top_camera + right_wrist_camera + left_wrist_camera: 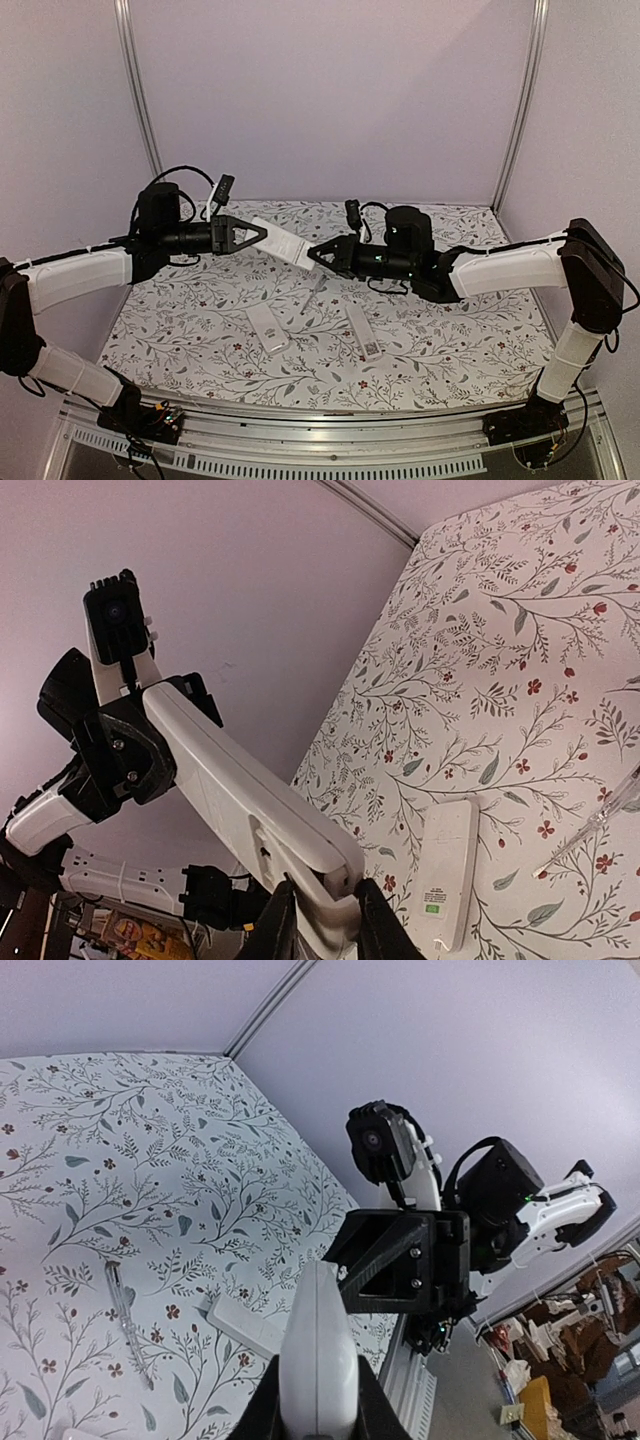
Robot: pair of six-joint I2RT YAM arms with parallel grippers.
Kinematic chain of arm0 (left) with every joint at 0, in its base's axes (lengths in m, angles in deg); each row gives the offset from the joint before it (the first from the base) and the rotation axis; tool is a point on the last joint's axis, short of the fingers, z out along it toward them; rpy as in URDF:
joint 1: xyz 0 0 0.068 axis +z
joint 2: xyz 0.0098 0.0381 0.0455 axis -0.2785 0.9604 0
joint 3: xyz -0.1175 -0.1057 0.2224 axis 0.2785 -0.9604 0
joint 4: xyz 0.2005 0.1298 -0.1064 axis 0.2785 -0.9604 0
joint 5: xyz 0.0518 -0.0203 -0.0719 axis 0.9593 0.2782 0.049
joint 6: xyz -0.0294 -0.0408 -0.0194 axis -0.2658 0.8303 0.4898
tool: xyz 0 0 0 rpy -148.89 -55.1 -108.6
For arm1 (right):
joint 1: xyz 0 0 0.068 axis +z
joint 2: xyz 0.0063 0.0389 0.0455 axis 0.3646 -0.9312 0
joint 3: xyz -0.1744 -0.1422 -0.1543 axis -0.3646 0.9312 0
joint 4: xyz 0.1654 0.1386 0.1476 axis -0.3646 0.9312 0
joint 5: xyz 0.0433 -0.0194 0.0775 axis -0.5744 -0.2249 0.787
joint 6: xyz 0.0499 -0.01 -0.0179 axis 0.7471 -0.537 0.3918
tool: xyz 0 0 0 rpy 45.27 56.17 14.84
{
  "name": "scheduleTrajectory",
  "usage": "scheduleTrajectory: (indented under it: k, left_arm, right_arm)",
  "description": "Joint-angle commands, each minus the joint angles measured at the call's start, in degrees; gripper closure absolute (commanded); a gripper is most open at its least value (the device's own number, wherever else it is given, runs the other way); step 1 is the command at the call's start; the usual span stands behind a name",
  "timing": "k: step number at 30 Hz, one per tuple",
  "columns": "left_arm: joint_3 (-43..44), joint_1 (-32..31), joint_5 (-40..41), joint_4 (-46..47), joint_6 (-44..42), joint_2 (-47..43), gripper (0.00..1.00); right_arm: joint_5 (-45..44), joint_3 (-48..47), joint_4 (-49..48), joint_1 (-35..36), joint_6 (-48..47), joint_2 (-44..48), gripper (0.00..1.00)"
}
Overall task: Unload the batteries from the remote control
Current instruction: Remove the battery cover from the remote control.
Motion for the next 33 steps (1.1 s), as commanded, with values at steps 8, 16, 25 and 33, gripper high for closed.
scheduleTrajectory:
  k: [8, 16, 25, 33]
  left_arm:
    - [1.33, -0.94, -1.02, -0.11, -0.85, -0.91, 1.0]
    - [1.16, -0.92, -2.46, 0.97, -0.47, -0.82, 1.0]
    - [0.72, -0.88, -4.78, 3.15, 0.77, -0.6, 1.0]
    - [0.76, -0.9, -5.05, 3.31, 1.01, -0.22, 1.0]
  right_arm:
    - [-1.51, 0.51, 1.04, -0.44, 0.41, 0.62, 0.88]
    - [-0.82, 0.45, -0.12, -0.38, 0.37, 0.43, 0.91]
    - [0.2, -0.28, -0.85, -0.45, 0.46, -0.65, 0.87]
    - [1.06, -1.23, -1.15, -0.41, 0.33, -1.41, 0.87]
